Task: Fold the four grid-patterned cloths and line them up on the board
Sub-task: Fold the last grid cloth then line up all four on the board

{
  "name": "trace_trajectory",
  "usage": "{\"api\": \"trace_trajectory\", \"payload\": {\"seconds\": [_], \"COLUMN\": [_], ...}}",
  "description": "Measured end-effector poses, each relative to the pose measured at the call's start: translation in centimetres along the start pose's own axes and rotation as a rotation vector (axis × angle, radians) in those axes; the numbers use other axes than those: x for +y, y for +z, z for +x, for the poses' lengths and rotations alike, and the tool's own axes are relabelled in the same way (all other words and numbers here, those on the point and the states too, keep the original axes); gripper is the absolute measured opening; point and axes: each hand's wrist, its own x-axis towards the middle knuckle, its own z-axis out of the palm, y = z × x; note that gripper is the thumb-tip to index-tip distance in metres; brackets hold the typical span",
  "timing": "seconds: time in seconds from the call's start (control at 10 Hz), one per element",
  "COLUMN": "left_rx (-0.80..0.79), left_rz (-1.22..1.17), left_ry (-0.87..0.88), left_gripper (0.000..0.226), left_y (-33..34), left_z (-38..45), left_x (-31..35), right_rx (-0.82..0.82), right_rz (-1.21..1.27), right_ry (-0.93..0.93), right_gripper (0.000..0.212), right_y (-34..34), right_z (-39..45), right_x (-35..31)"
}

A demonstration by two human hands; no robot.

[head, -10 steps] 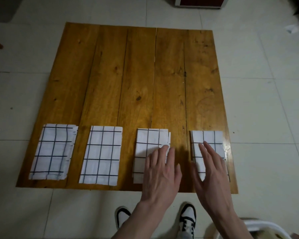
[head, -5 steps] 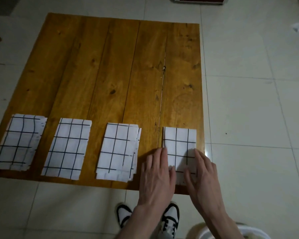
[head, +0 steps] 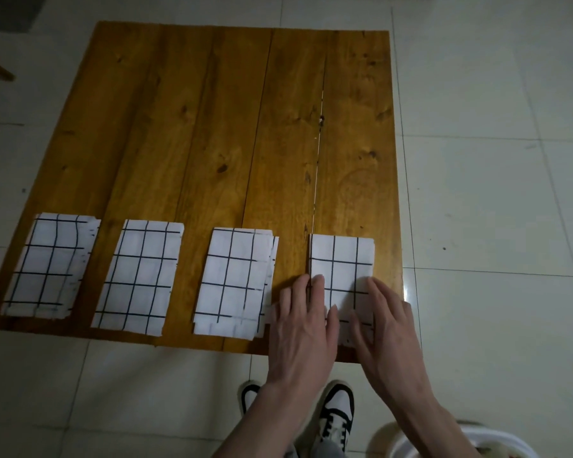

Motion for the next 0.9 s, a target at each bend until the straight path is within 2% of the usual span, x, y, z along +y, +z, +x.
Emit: {"api": "trace_trajectory", "payload": {"seconds": [0.6, 0.9], "left_rx": [-0.019, 0.000], "left_rz": [0.059, -0.038], "left_ry": [0.010, 0.003], "left_gripper": [0.054, 0.053], "left_y": [0.5, -1.7], "left_z": [0.2, -0.1], "left_x": [-0.6, -0.1], "right_rx": [-0.031, 0.102], "right_rz": [-0.032, -0.085], "right_ry": [-0.037, -0.095], "right_gripper": [0.063, 0.065], "right_y": [-0.3, -2.6], "right_z": [0.5, 0.5], "right_x": [0.3, -0.4]}}
